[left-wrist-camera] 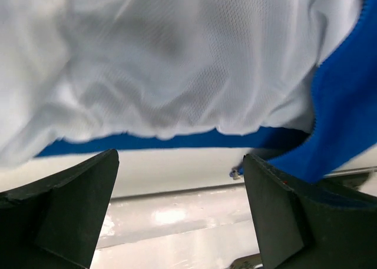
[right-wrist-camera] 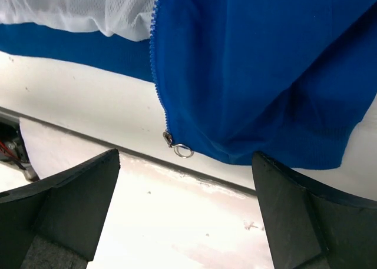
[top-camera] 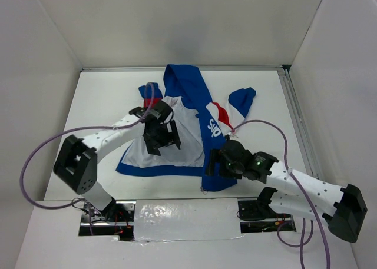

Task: Zip up the jacket

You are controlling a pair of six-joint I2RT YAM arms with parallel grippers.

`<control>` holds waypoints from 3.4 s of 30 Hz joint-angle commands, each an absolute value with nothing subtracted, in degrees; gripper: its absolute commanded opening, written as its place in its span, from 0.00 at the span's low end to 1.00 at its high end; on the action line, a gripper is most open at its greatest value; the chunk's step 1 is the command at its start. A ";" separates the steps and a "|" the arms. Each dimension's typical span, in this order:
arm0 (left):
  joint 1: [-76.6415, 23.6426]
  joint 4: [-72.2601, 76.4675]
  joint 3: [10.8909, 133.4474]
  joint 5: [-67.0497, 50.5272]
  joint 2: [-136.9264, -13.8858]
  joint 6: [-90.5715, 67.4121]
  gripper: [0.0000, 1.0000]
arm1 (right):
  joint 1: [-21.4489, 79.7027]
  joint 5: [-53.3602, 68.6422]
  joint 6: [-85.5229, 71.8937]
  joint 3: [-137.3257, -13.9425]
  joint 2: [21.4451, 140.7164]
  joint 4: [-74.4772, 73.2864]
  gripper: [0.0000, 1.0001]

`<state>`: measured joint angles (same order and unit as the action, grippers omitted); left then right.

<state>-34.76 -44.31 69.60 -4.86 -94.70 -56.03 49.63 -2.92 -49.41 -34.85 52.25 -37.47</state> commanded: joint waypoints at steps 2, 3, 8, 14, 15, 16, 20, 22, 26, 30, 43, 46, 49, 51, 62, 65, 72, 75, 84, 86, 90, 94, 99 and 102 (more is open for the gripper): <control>-32.35 -51.06 66.98 -0.62 -86.93 -60.12 0.99 | 52.29 -9.40 -53.27 -35.67 50.18 -29.53 1.00; -29.39 -52.63 66.62 -0.62 -85.10 -60.03 0.99 | 52.82 -10.36 -53.00 -36.64 51.32 -30.75 1.00; -16.12 -57.56 62.06 2.19 -81.13 -64.24 0.99 | 53.44 -13.97 -49.93 -41.31 55.37 -33.05 1.00; -0.29 -57.22 52.13 -0.35 -74.46 -66.79 0.99 | 50.28 -8.36 -45.45 -40.78 59.76 -28.57 1.00; 1.91 -57.04 51.16 1.39 -73.83 -66.71 0.99 | 49.75 -7.74 -45.00 -40.69 60.11 -28.13 1.00; 3.50 -56.78 49.59 1.41 -73.57 -67.49 0.99 | 48.88 -7.21 -44.56 -40.43 60.47 -27.52 1.00; 9.22 -53.53 46.32 0.44 -75.49 -67.06 0.99 | 46.67 -3.08 -42.28 -40.08 62.13 -25.14 1.00; 11.06 -52.22 45.01 0.44 -77.07 -67.24 0.99 | 46.23 -2.46 -41.93 -39.90 62.23 -24.53 1.00; 12.13 -46.35 43.25 0.44 -78.57 -63.91 0.99 | 44.83 -1.23 -41.05 -39.64 61.79 -24.52 1.00; 9.50 -38.94 40.52 -1.93 -78.75 -60.03 0.99 | 43.51 -0.53 -40.78 -38.85 60.73 -23.91 1.00; -3.68 -49.72 48.66 5.88 -78.23 -69.05 0.00 | 40.52 -0.26 -41.04 -37.01 58.01 -25.05 1.00; -12.81 -57.99 56.04 8.95 -73.58 -73.37 0.00 | 39.99 -0.96 -41.48 -36.65 57.66 -25.75 1.00; -24.05 -58.80 61.67 10.54 -71.11 -74.01 0.00 | 39.20 -2.63 -42.62 -36.30 57.04 -27.42 1.00; -32.66 -58.01 65.37 10.81 -72.94 -72.52 0.00 | 38.59 -4.48 -43.50 -35.86 55.47 -29.26 1.00; -66.16 -78.64 98.86 14.95 -115.96 -75.94 0.00 | 27.96 -2.82 -45.44 -28.92 42.11 -34.19 1.00; -67.59 -73.67 97.66 9.95 -119.09 -73.67 0.00 | 25.32 -0.36 -44.91 -27.25 41.05 -34.01 1.00; -67.76 -53.64 81.06 1.68 -102.96 -64.61 0.99 | 22.77 1.32 -43.07 -26.02 38.32 -33.93 1.00; -67.76 -46.68 74.63 -1.93 -96.10 -62.32 0.99 | 22.32 3.16 -41.23 -26.02 37.62 -32.09 1.00; -62.50 -42.99 60.15 -5.78 -84.21 -65.91 0.99 | 30.40 4.31 -39.37 -27.60 37.44 -29.71 1.00; -61.70 -40.97 57.32 -7.03 -82.45 -66.44 0.99 | 33.29 3.26 -40.60 -27.60 38.14 -29.01 1.00; -62.66 -38.15 55.72 -7.04 -82.96 -68.90 0.99 | 35.94 0.18 -43.59 -27.07 40.51 -28.83 1.00; -64.86 -41.13 60.72 -3.26 -89.62 -70.93 0.99 | 37.00 -1.67 -47.37 -26.63 41.22 -29.09 1.00; -65.13 -44.29 65.30 -2.72 -98.07 -72.86 0.99 | 37.35 -4.04 -49.83 -25.84 38.85 -30.32 1.00; -65.56 -44.82 65.92 -2.73 -101.15 -74.00 0.93 | 37.18 -5.88 -49.66 -26.28 37.97 -32.08 1.00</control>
